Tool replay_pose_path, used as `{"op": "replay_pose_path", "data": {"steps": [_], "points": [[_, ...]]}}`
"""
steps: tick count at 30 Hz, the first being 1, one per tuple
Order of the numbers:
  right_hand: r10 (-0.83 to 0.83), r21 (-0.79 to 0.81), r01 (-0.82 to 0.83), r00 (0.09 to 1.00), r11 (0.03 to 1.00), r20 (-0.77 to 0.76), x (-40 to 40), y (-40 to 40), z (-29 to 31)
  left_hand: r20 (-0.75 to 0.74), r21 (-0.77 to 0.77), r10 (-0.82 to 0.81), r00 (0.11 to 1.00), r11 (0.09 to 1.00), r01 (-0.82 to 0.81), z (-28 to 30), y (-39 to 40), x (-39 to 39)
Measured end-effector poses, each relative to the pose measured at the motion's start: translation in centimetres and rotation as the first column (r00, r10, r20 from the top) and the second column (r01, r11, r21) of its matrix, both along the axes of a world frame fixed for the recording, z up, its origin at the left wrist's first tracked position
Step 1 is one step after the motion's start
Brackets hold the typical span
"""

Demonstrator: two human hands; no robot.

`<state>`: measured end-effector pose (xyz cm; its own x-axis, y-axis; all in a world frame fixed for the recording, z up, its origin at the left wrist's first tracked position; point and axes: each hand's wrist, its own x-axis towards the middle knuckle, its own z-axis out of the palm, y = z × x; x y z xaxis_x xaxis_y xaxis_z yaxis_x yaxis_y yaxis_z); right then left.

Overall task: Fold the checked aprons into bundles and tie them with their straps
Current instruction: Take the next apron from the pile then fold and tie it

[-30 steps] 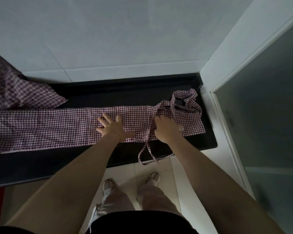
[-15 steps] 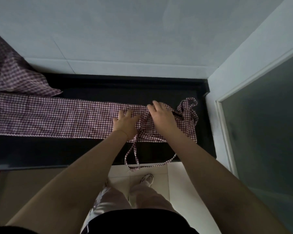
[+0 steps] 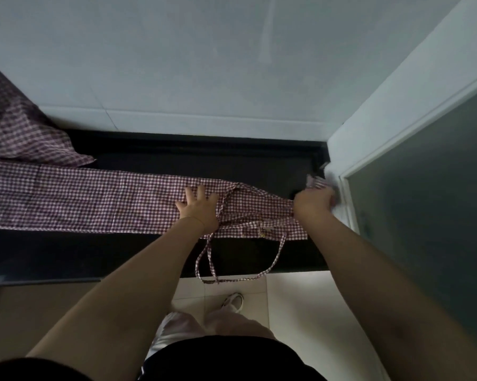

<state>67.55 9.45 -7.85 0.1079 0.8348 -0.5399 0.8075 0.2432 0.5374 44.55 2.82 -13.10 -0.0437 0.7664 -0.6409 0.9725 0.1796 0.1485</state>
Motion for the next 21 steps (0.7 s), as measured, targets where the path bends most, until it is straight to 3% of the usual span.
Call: {"op": "replay_pose_path", "data": {"steps": [3,6,7,10,12,15,17,21], "points": [[-0.27,-0.036,0.268,0.95,0.963,-0.156,3.2,-0.2,0.9,-0.024,0.0,0.028,0.999,1.0,-0.028,0.0,0.4,0.4],[-0.6,-0.287,0.535,0.764,0.795,-0.238,4.8,-0.6,2.5,-0.033,0.016,0.042,0.999,0.999,-0.042,-0.1,0.8,0.3],[-0.629,-0.297,0.559,0.736,0.774,-0.252,4.7,-0.4,2.6,-0.036,0.026,0.051,0.998,0.998,-0.05,-0.1,0.9,0.1],[-0.432,-0.008,0.462,0.822,0.887,-0.372,3.7,0.0,1.4,-0.042,0.038,0.06,0.997,0.998,-0.059,-0.2,0.9,0.1],[-0.241,0.164,0.378,0.812,0.911,-0.531,2.7,-0.3,0.2,-0.043,0.035,0.06,0.997,0.998,-0.058,-0.3,0.9,0.3],[-0.111,0.063,0.199,0.752,0.978,-0.65,1.8,-1.4,-1.7,-0.049,0.038,0.069,0.996,0.997,-0.067,-0.5,0.8,0.2],[-0.148,-0.012,0.181,0.763,0.983,-0.63,2.3,-2.0,-3.1,-0.057,0.044,0.078,0.995,0.996,-0.076,-0.6,0.9,-0.3],[-0.428,-0.006,0.526,0.685,0.85,-0.589,4.6,-2.4,-3.5,-0.139,0.096,0.144,0.98,0.987,-0.132,-0.6,1.0,-1.2]]}}
